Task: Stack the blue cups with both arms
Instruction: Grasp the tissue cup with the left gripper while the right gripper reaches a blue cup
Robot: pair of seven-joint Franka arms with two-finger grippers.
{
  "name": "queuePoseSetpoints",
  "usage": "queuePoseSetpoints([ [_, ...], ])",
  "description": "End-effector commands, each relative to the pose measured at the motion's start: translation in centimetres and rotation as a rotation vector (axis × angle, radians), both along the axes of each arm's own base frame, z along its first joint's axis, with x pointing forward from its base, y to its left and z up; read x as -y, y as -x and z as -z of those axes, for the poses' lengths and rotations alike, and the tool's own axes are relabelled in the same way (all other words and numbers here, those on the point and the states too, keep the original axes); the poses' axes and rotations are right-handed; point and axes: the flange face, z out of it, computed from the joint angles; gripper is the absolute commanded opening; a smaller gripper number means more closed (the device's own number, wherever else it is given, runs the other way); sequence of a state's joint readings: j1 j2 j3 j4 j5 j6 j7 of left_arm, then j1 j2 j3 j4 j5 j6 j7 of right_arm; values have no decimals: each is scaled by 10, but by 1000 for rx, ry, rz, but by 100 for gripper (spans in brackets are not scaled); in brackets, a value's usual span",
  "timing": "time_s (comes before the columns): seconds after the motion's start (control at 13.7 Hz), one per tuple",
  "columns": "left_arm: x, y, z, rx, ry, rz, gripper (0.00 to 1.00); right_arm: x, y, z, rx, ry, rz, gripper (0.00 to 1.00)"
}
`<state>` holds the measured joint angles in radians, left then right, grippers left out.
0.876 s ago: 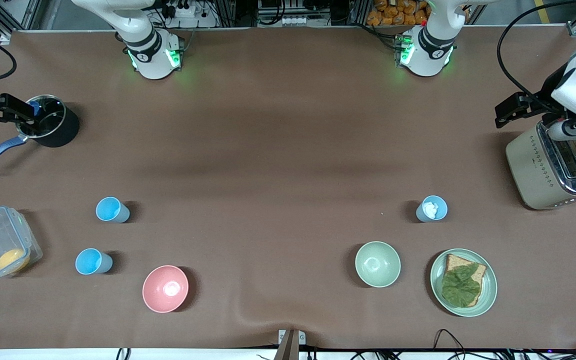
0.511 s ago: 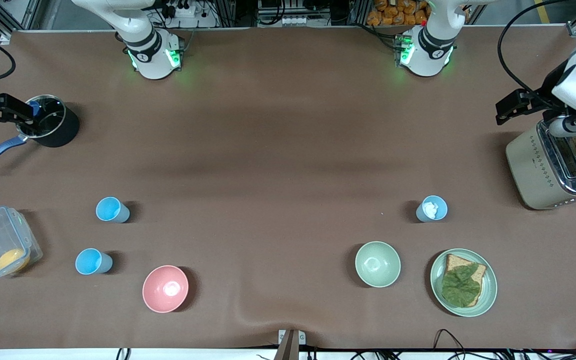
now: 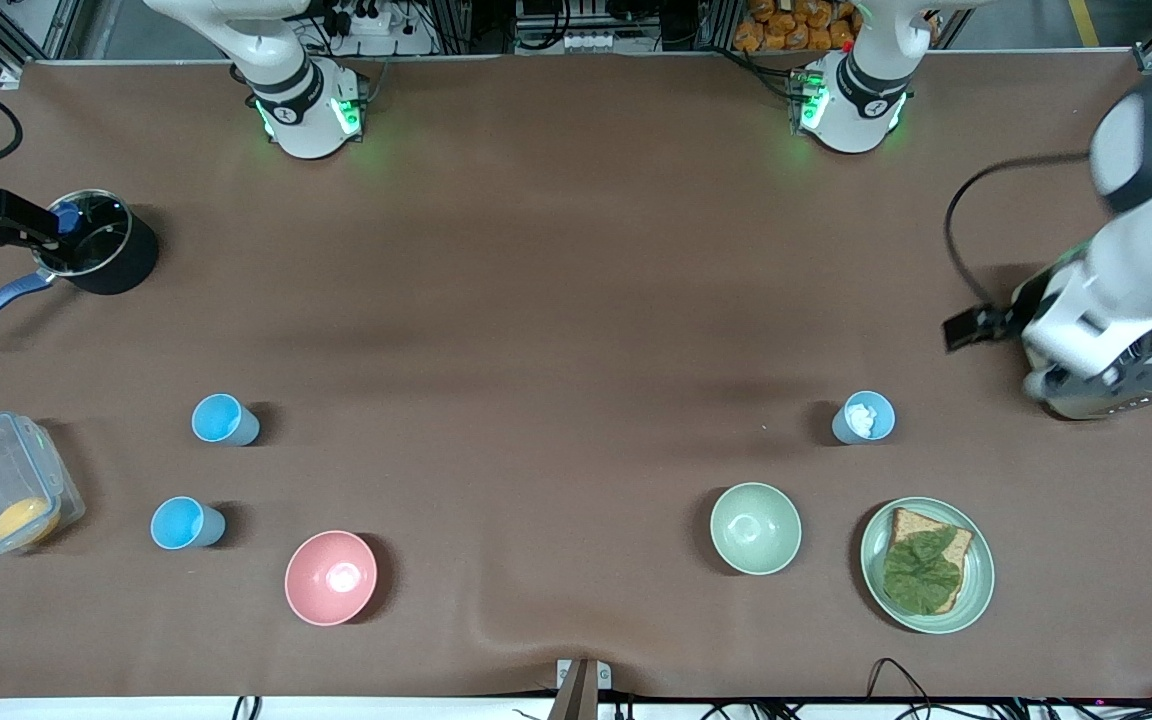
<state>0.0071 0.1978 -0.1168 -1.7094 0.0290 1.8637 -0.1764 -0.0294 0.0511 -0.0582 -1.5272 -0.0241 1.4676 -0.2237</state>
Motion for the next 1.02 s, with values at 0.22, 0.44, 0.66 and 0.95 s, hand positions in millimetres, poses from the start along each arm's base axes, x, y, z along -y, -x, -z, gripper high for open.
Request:
queuePoseSetpoints([
  [0.22,-10,12,130,89,29,0,100,13,-54,143,-226,-27,18,100],
  [0.44,-9,17,178,57,34,3,100,-8,-77,174,-200,2,-18,100],
  [0.66,-6,14,212,24,32,18,74,-3,-101,216,-66,32,-42,100],
  [0.95,-9,4,223,18,37,10,45,18,-110,285,6,35,-18,100],
])
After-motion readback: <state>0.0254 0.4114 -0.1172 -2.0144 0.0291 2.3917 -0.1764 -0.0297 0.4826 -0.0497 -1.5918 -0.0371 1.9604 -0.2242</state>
